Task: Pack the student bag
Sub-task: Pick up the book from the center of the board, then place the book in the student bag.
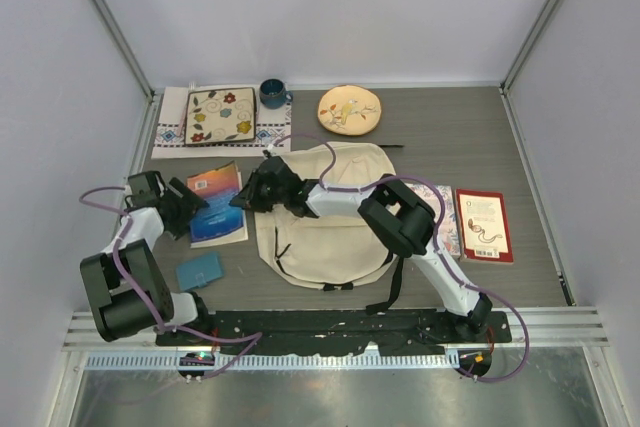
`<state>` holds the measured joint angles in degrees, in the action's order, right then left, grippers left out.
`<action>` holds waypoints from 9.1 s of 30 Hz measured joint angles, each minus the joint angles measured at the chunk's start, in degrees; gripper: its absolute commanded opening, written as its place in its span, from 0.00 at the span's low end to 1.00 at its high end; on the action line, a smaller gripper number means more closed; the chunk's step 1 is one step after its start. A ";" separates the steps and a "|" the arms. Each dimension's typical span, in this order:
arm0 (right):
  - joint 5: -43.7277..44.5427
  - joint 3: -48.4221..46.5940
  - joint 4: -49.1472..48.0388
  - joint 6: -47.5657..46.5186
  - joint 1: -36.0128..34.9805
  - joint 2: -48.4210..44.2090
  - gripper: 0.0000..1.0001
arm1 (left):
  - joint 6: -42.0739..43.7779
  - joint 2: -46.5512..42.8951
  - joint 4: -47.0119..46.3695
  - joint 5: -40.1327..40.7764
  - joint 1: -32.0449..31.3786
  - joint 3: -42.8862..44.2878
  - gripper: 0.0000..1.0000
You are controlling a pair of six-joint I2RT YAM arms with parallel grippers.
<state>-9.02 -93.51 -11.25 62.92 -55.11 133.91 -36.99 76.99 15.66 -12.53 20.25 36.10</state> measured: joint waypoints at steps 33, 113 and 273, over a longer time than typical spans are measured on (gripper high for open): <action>-6.54 16.85 -10.34 4.57 4.66 -21.88 0.01 | -0.11 -18.93 19.82 -1.49 0.13 17.51 1.00; -6.45 58.66 -15.56 2.05 9.46 -50.38 0.87 | -26.27 -33.31 -12.63 -17.92 -25.38 -16.70 0.00; 62.38 45.53 57.37 -9.57 1.18 -113.59 0.01 | 12.61 15.19 9.49 19.69 -93.42 23.06 0.57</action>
<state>53.36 -47.99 46.13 53.34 -53.93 20.32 -24.38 92.18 25.15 7.16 -73.17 59.16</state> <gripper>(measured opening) 0.373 0.686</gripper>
